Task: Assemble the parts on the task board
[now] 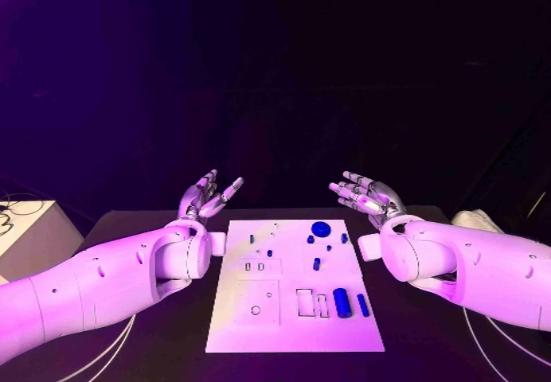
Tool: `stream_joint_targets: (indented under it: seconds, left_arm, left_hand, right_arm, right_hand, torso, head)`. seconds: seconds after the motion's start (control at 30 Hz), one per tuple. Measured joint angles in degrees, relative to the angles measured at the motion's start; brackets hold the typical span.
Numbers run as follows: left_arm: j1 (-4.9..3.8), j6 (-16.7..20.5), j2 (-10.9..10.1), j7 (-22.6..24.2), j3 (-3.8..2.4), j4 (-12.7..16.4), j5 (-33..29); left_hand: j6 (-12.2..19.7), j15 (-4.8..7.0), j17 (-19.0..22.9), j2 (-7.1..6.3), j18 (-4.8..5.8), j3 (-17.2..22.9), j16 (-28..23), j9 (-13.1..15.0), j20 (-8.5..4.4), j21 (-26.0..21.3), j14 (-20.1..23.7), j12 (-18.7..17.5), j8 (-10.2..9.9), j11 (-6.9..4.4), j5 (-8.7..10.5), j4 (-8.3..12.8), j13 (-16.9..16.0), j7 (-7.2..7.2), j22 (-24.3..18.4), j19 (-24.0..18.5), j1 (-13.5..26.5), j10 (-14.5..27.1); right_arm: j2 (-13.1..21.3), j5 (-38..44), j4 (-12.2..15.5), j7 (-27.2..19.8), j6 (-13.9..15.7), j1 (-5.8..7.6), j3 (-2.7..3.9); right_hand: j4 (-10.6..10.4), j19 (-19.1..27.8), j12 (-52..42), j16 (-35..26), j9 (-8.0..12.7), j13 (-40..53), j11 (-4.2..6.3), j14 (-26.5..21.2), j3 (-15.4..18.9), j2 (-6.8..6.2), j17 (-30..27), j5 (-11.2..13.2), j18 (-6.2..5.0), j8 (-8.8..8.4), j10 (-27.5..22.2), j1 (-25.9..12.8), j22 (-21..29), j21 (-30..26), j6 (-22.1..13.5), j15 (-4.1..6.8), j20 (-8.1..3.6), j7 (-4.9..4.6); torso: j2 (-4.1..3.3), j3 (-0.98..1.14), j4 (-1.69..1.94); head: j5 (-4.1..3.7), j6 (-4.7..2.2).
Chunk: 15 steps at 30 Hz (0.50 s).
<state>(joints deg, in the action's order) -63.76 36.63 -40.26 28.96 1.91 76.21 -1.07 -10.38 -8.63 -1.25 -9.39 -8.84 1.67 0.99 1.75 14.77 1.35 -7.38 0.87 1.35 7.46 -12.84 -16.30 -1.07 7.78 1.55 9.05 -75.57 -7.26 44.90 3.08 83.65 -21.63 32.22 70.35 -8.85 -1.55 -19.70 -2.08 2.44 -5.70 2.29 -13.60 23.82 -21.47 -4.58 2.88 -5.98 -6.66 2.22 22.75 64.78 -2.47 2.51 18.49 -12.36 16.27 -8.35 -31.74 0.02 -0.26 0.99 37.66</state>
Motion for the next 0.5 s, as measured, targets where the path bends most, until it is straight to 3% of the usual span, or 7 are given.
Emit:
stream_joint_targets:
  seconds: [0.1, 0.17, 0.27, 0.37, 0.4, 0.47, 0.5]
  left_arm:
    - [-0.01, -0.9, 0.0, 0.0, 0.03, -0.1, -0.1]
    - [-0.02, -1.3, 0.0, 0.1, 0.03, -0.1, -0.1]
    - [-1.03, -2.6, -2.2, 0.1, 0.04, 1.6, -0.1]
    - [-1.67, -3.6, -3.7, 0.1, -0.11, 2.3, 0.0]
    - [-1.74, -3.9, -4.2, 0.0, -0.09, 2.9, 0.1]
    - [-1.82, -4.6, -5.0, 0.0, 0.01, 4.1, 0.3]
    - [-1.94, -5.1, -5.5, 0.0, 0.02, 4.8, 0.6]
  left_hand:
    - [-1.5, -0.98, -0.4, 0.40, -0.92, 0.4, 0.4, 0.2, 1.08, 0.4, -1.3, 0.3, 0.5, 1.00, -0.47, -0.7, -0.2, 0.00, 0.2, 0.7, -2.7, -1.0]
    - [-2.7, -1.13, -0.6, 0.95, -0.91, 0.7, 0.6, 0.5, 1.35, 0.6, -2.5, 0.4, 0.7, 1.75, -0.47, -0.9, -0.4, 0.09, 0.4, 1.2, -3.2, -2.1]
    - [-7.7, -1.78, -1.5, 2.16, -0.92, 2.0, 1.9, 1.3, 1.68, 2.3, -7.9, 1.3, 2.1, 3.22, -0.47, -0.7, -0.9, 0.39, 1.1, 5.3, -4.2, -7.7]
    - [-14.9, -2.87, -3.3, 3.77, -0.91, 3.3, 4.8, 2.7, 1.94, 6.6, -18.4, 3.0, 4.3, 4.68, -0.20, -0.5, -1.7, 0.91, 3.2, 16.5, -5.4, -17.9]
    - [-19.3, -3.19, -5.0, 4.41, -0.90, 3.7, 7.7, 3.5, 1.94, 9.8, -27.6, 4.6, 5.7, 5.13, -0.03, -0.3, -2.4, 1.16, 4.6, 23.8, -6.0, -26.2]
    - [-26.8, -2.51, -7.0, 4.45, -0.91, 4.5, 10.7, 4.9, 1.82, 13.4, -36.5, 6.3, 8.1, 5.35, 0.04, -0.3, -2.8, 1.98, 5.9, 31.1, -7.9, -37.3]
    - [-31.5, -1.69, -8.3, 4.26, -0.90, 4.7, 12.4, 5.9, 1.37, 15.3, -40.4, 6.9, 9.7, 4.81, 0.04, -0.1, -2.9, 2.63, 6.5, 34.6, -9.1, -41.6]
  right_arm:
    - [0.0, 0.9, -0.5, 1.4, -2.6, 0.75, -0.60]
    - [0.0, 1.3, -0.7, 1.9, -3.6, 0.90, -0.68]
    - [0.5, 6.2, -1.7, 2.3, -3.9, 2.39, -0.78]
    - [0.8, 11.3, -2.6, 2.4, -3.6, 3.22, -0.57]
    - [0.8, 13.6, -2.9, 2.5, -3.5, 3.39, -0.59]
    - [0.9, 17.2, -3.2, 2.7, -3.3, 3.62, -0.68]
    - [0.9, 19.6, -3.3, 2.9, -3.2, 3.87, -0.70]
  right_hand:
    - [0.8, -1.2, -0.3, 0.6, -0.3, 0.2, -0.25, 2.7, -0.8, 0.21, 0.3, 0.0, 0.00, 0.44, 2.2, 2.1, -0.2, 0.4, 1.7, -0.21, 0.20, -0.13]
    - [1.3, -2.3, -0.3, 1.0, -0.6, 0.3, -0.32, 4.7, -1.3, 0.35, 0.6, 0.0, 0.00, 0.89, 3.9, 3.2, -0.3, 0.9, 3.0, -0.26, 0.19, -0.20]
    - [2.4, -6.1, -0.7, 1.9, -1.4, 0.5, -0.34, 9.9, -2.4, 0.51, 1.2, -0.2, -0.51, 1.96, 8.5, 5.3, -0.7, 2.0, 6.8, -0.19, 0.28, -0.45]
    - [3.6, -11.6, -1.3, 2.9, -2.3, 0.8, 0.01, 15.2, -3.6, 0.45, 1.9, -0.2, -0.89, 3.15, 14.3, 7.1, -1.3, 3.6, 11.6, 0.28, 0.28, -0.79]
    - [4.1, -14.2, -1.3, 3.3, -2.7, 0.9, 0.24, 17.5, -4.1, 0.29, 2.1, -0.2, -1.79, 3.78, 16.9, 7.8, -1.5, 4.4, 14.0, 0.59, 0.25, -1.03]
    - [4.9, -18.0, -1.6, 3.9, -3.4, 1.1, 0.68, 20.6, -4.9, 0.07, 2.4, -0.2, -1.80, 4.68, 20.4, 8.7, -1.8, 5.7, 17.6, 1.13, 0.07, -1.52]
    - [5.3, -20.3, -1.6, 4.3, -3.7, 1.1, 0.98, 22.5, -5.3, -0.21, 2.6, -0.2, -1.93, 5.25, 22.5, 9.1, -2.1, 6.4, 19.7, 1.51, -0.16, -1.83]
  torso:
    - [-0.01, 0.00, -0.01]
    - [-0.01, 0.00, -0.01]
    - [-0.63, 0.01, -0.04]
    - [-1.52, 0.07, -0.05]
    - [-1.79, 0.12, -0.05]
    - [-2.40, 0.21, -0.07]
    - [-2.63, 0.26, -0.07]
  head:
    - [0.00, 0.01]
    - [0.00, 0.01]
    - [-0.05, 0.00]
    - [-0.27, -0.17]
    - [-0.35, -0.21]
    - [-0.52, -0.37]
    - [-0.62, -0.46]
